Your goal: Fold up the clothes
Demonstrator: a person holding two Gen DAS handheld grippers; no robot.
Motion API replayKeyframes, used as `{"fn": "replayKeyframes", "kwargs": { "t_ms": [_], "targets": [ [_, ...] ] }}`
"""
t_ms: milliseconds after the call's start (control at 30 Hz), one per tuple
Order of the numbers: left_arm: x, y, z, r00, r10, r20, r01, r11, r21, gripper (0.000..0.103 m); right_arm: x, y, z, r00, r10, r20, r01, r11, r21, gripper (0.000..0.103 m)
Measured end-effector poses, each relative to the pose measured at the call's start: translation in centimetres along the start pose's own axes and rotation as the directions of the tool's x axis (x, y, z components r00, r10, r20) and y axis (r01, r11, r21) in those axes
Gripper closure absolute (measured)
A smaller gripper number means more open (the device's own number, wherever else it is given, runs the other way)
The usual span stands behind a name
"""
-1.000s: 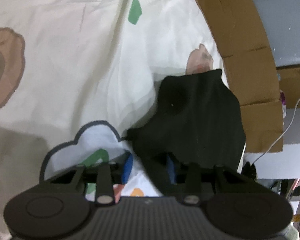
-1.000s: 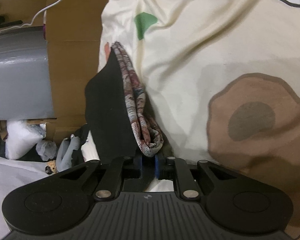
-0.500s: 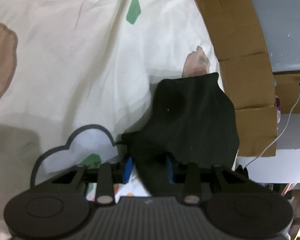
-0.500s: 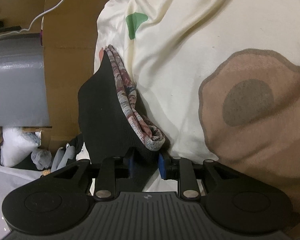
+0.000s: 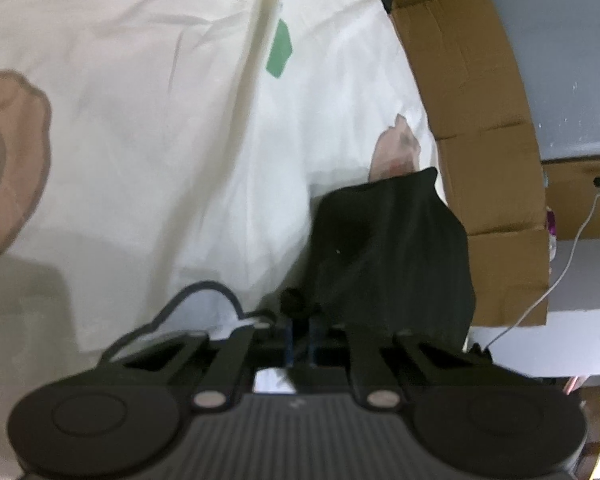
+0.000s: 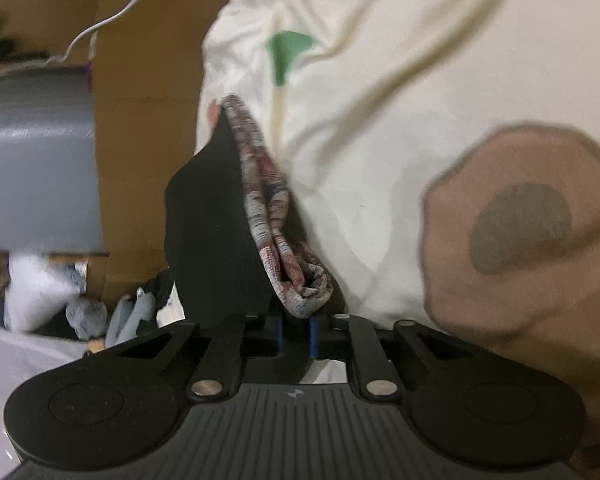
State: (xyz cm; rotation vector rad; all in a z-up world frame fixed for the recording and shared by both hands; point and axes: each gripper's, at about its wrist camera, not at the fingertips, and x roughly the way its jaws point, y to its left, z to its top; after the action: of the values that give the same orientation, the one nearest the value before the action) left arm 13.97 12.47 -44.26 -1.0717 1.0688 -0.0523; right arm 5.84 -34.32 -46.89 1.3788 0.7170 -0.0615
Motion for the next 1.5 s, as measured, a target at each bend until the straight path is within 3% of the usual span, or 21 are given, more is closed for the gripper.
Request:
{"fn": "replayKeyframes", "kwargs": {
  "t_ms": [133, 367, 733, 1000, 1200, 1433, 1500],
  "targets": [
    [-1.2, -1.7, 0.2, 0.999, 0.043, 0.001, -0.043, 0.996, 0.078, 0.098, -0.8, 1.7, -0.2, 1.000, 0.016, -0.007, -0.016, 0.999, -0.042, 0.095],
    [-4.3, -3.4, 0.2, 0.998, 0.053, 0.015, -0.055, 0.988, 0.147, 0.099, -1.7, 2.6, -0.7, 0.998, 0.038, -0.052, -0.040, 0.998, -0.051, 0.096],
    [-8.1, -3.3, -2.2, 0.990, 0.131, -0.046, -0.119, 0.973, 0.197, 0.099, -3.8, 2.9, -1.0, 0.990, -0.032, -0.134, 0.018, 0.994, -0.105, 0.096],
    [-9.7, -2.3, -2.8, 0.964, 0.242, -0.108, -0.203, 0.937, 0.286, 0.099, -3.9, 3.1, -2.7, 0.982, -0.077, -0.175, 0.049, 0.986, -0.157, 0.096],
    [-9.7, -3.2, -3.7, 0.944, 0.284, -0.166, -0.216, 0.917, 0.336, 0.099, -4.8, 4.5, -1.6, 0.986, -0.099, -0.131, 0.071, 0.976, -0.205, 0.096],
    [-7.8, -4.7, -6.8, 0.897, 0.331, -0.292, -0.175, 0.874, 0.454, 0.099, -5.7, 6.0, 1.2, 0.992, -0.115, -0.060, 0.100, 0.972, -0.213, 0.097],
    [-7.0, -5.3, -7.6, 0.880, 0.348, -0.324, -0.149, 0.848, 0.509, 0.099, -5.7, 6.3, 1.8, 0.992, -0.116, -0.048, 0.103, 0.969, -0.222, 0.097]
  ]
}}
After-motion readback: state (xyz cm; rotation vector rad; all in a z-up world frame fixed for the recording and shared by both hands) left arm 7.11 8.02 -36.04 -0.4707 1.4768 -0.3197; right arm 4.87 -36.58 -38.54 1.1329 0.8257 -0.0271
